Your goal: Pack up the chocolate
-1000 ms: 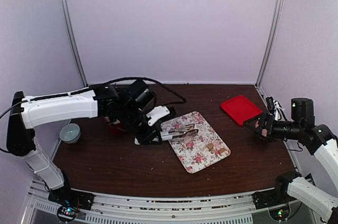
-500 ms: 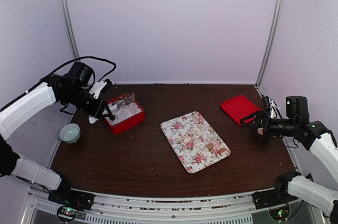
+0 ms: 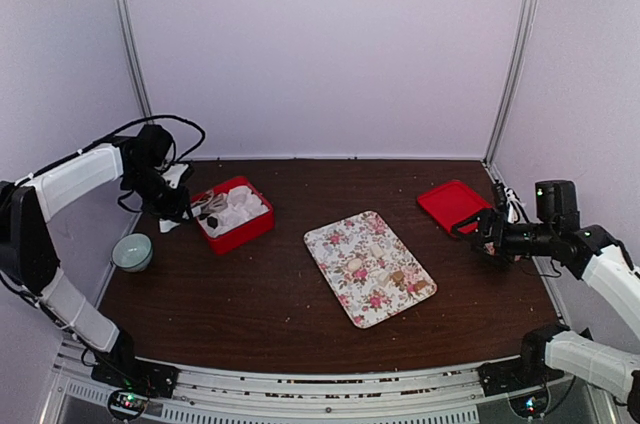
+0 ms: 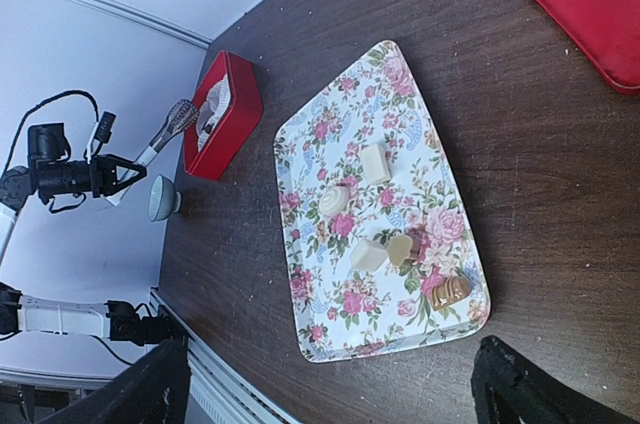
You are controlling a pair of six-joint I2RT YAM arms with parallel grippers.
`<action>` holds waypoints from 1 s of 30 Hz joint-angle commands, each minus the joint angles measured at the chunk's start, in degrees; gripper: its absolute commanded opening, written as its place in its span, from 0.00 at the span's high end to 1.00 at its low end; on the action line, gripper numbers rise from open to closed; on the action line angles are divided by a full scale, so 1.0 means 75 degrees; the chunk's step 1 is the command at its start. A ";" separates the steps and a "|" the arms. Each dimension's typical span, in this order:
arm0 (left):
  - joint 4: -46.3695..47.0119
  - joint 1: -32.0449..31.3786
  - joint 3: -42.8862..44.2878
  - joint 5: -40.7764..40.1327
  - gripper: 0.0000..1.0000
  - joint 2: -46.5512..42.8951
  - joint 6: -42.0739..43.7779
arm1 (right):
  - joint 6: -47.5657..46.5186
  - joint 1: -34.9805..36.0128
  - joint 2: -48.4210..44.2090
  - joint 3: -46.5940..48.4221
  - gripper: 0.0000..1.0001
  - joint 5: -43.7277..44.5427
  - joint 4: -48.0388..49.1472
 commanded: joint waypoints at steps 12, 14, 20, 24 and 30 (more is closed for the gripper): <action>0.0318 0.0212 0.1142 -0.0188 0.77 0.1131 -0.0113 | 0.0130 -0.0039 0.0150 0.0276 0.00 0.0126 0.0273; 0.0318 0.0216 0.1258 -0.0194 0.76 0.1258 -0.0102 | 0.0152 -0.0039 0.0199 0.0334 0.00 0.0127 0.0302; 0.0286 0.0238 0.1431 -0.0271 0.70 0.1507 -0.0104 | 0.0134 -0.0042 0.0249 0.0450 0.00 0.0139 0.0261; 0.0277 0.0261 0.1420 -0.0297 0.67 0.1525 -0.0093 | 0.0149 -0.0039 0.0204 0.0398 0.00 0.0165 0.0248; 0.0230 0.0263 0.1420 -0.0223 0.61 0.1390 -0.0067 | 0.0204 -0.0042 0.0149 0.0353 0.00 0.0156 0.0280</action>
